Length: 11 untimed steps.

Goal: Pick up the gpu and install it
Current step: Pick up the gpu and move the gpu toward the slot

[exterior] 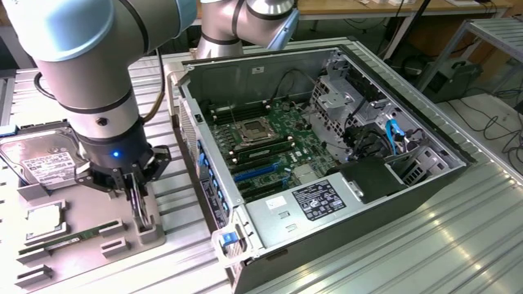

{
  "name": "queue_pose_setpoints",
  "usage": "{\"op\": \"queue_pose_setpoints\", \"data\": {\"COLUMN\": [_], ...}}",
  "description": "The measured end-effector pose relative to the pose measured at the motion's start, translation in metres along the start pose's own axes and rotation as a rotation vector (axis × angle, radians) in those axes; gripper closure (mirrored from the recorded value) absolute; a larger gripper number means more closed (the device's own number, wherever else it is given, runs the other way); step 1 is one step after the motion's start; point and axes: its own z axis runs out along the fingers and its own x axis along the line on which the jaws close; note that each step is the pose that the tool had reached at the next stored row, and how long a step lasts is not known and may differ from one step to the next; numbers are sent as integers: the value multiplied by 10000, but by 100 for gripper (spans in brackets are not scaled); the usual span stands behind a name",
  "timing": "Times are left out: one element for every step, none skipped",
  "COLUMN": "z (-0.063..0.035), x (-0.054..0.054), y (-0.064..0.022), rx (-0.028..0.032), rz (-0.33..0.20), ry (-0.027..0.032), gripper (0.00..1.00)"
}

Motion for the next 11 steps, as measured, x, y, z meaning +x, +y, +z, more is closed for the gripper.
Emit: {"op": "queue_pose_setpoints", "data": {"z": [-10,-19,-29,-39,-50,-64,-78,-91,-103,-116,-130], "x": [0,0,0,-1,-1,-1,-1,-1,-1,-2,-2], "y": [0,0,0,0,0,0,0,0,0,0,0], "rx": [0,0,0,0,0,0,0,-1,-1,-1,0], "rz": [0,0,0,0,0,0,0,0,0,0,0], "ry": [0,0,0,0,-1,0,0,-1,-1,-1,0], "gripper": [72,72,72,72,72,72,72,72,72,72,72]}}
